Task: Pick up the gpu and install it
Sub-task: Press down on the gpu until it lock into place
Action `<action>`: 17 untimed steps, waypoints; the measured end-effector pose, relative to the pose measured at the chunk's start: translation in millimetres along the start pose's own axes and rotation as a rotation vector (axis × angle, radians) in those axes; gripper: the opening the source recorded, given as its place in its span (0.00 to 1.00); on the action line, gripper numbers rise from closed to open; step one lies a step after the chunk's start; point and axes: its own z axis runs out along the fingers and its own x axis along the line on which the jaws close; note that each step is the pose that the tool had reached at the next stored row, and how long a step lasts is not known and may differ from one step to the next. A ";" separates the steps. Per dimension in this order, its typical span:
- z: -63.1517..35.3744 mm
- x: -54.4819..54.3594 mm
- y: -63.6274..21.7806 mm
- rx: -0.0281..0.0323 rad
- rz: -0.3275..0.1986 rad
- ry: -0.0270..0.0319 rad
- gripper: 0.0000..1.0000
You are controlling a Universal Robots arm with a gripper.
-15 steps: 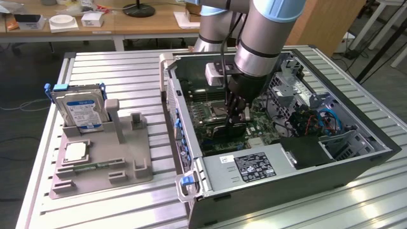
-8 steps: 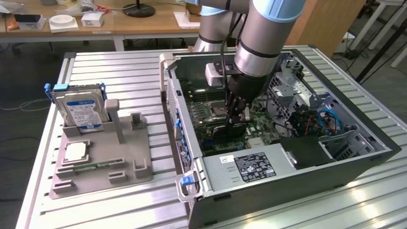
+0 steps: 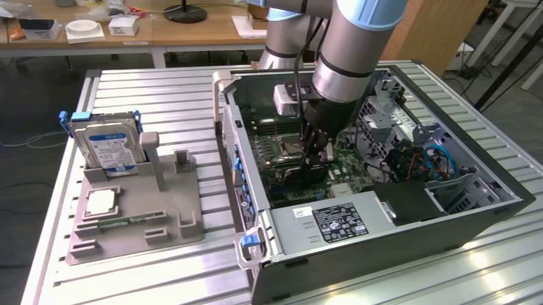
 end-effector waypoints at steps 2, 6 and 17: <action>-0.8 -0.9 -0.2 0.0004 0.000 -0.0112 0.11; -13.3 -1.1 0.2 -0.0002 -0.001 -0.0199 0.11; -43.4 -2.1 1.6 -0.0005 -0.001 -0.0267 0.11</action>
